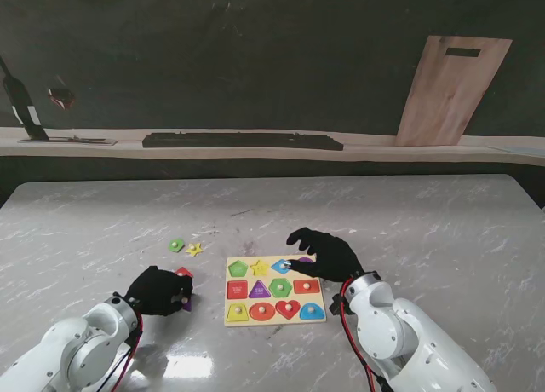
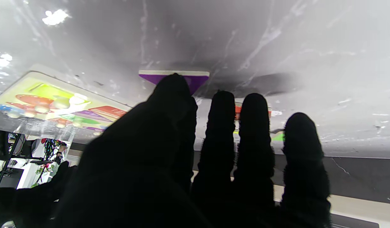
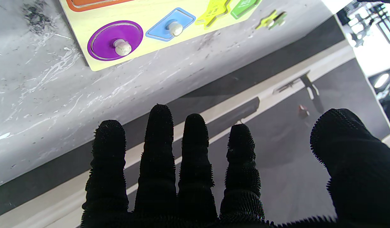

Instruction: Fit puzzle pieces into a puzzle board

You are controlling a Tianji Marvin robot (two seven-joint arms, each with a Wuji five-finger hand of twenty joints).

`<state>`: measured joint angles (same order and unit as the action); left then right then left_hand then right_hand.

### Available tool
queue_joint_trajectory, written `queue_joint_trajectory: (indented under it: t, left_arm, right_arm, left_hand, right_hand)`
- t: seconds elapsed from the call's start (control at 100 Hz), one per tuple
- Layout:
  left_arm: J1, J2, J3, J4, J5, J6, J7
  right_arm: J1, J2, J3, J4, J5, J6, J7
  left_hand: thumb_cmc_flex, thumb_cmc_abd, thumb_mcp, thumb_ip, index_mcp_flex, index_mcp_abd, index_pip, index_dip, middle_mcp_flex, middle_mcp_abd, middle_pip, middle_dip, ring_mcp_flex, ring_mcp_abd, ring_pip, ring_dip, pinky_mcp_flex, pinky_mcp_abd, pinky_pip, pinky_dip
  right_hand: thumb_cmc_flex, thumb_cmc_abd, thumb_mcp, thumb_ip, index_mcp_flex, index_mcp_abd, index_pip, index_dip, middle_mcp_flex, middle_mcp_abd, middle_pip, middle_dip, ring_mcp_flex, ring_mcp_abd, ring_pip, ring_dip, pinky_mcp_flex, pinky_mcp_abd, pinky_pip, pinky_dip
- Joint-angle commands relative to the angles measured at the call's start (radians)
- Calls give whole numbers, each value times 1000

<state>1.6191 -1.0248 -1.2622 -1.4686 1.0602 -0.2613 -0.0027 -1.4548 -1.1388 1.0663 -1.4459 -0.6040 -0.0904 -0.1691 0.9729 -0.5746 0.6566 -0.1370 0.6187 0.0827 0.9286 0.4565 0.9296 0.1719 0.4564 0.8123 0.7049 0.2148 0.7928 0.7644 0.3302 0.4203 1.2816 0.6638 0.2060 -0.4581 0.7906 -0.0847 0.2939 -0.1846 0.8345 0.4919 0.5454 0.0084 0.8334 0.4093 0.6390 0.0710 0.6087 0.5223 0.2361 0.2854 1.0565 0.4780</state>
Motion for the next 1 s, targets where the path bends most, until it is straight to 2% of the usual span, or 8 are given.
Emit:
queue_joint_trajectory:
  t: [0.0, 0.12, 0.45, 0.5, 0.76, 0.99]
  left_arm:
    - [2, 0, 6, 1, 0, 6, -8]
    - [-1, -1, 13, 4, -7, 14, -13]
    - [-5, -2, 26, 3, -23, 41, -31]
    - [-6, -2, 28, 3, -21, 45, -35]
    - [-8, 1, 34, 1, -27, 58, -69]
    - [-10, 0, 38, 11, -23, 59, -47]
  right_arm:
    - [-6, 0, -2, -3, -4, 1, 1]
    - [-7, 0, -2, -4, -5, 3, 0]
    - [-9, 0, 1, -6, -8, 2, -3]
    - [-9, 0, 2, -6, -9, 2, -3]
    - [-11, 0, 4, -7, -10, 3, -5]
    - [-11, 0, 4, -8, -12, 6, -8]
  left_hand:
    - [57, -12, 25, -33, 30, -30, 50, -20, 60, -6, -53, 28, 38, -30, 24, 23, 15, -85, 42, 22]
    - [57, -11, 45, -26, 43, -29, 61, -20, 81, -2, -47, 30, 59, -26, 27, 28, 31, -83, 50, 24]
    - [27, -19, 61, -36, 76, 12, 93, -29, 131, 23, -7, 26, 110, -25, 73, 16, 80, -55, 90, 37]
    - [17, -26, 84, -41, 77, 19, 106, -32, 129, 27, 23, 9, 115, -23, 93, -1, 87, -51, 97, 39]
    - [-32, -57, 170, -33, 78, 55, 141, -4, 136, 47, 97, 6, 149, -22, 147, 12, 127, -19, 118, 46]
    - [-87, -96, 279, -17, 83, 76, 171, 25, 149, 62, 165, 5, 187, -23, 190, 12, 168, -5, 145, 50]
  right_hand:
    - [-33, 19, -7, 32, 5, -29, 1, 7, 19, -33, 13, 9, 17, -27, 16, 11, -1, 7, 18, 13]
    - [-34, 20, -7, 32, 5, -31, 0, 7, 19, -32, 13, 9, 16, -27, 16, 11, -2, 5, 18, 13]
    - [-33, 20, -7, 32, 9, -30, 2, 8, 20, -32, 13, 10, 16, -27, 16, 11, -1, 5, 18, 13]
    - [-33, 21, -7, 32, 6, -30, 1, 7, 19, -32, 13, 9, 16, -27, 16, 11, -1, 7, 18, 14]
    - [-32, 20, -7, 33, 9, -30, 2, 8, 20, -31, 13, 10, 16, -27, 16, 11, -3, 7, 18, 14]
    - [-32, 21, -7, 32, 10, -34, 2, 8, 21, -32, 13, 9, 16, -26, 17, 11, -2, 6, 18, 14]
